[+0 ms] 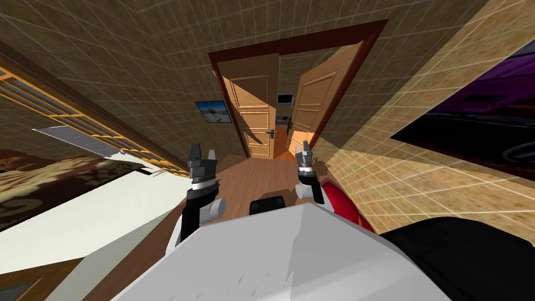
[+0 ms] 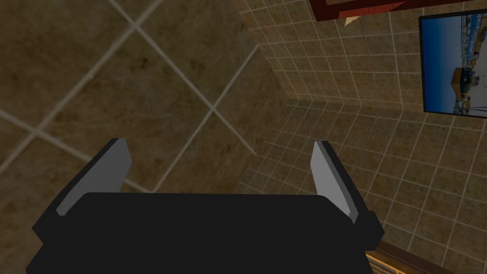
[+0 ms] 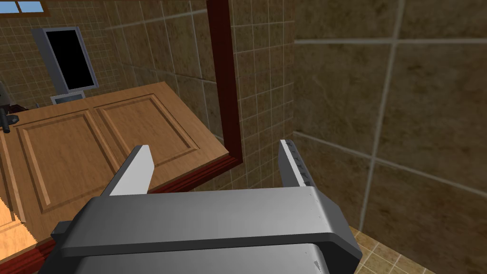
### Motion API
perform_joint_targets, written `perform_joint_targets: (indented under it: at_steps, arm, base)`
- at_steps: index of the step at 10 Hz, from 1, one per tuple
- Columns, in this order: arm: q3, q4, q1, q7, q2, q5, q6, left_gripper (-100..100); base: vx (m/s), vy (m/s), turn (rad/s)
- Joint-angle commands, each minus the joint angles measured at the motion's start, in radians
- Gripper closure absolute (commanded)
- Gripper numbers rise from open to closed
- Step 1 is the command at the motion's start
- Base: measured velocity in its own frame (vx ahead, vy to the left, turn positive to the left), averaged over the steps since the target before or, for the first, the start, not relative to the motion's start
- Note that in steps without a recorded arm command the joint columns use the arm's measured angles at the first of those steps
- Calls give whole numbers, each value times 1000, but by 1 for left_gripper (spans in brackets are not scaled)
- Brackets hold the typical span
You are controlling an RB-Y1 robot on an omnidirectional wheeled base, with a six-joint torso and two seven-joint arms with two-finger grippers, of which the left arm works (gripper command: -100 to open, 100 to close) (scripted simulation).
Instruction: Push the door open
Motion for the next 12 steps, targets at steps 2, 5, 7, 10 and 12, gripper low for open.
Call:
perform_joint_targets:
  at_steps: [2, 5, 7, 10, 12]
  arm:
    - [-2, 50, -28, -4, 8, 13, 0, -100]
    - [-4, 122, -69, -9, 18, 32, -1, -100]
    - [-6, 157, -89, -11, 22, 42, -1, -100]
    - [-8, 222, -125, -16, 28, 59, -1, -100]
    - [-9, 266, -150, -19, 32, 70, -1, -100]
  base:
    - [98, -48, -29]
    - [145, -20, -29]
    - [97, -16, -21]
    - [87, -21, -27]
    - [83, -29, -28]
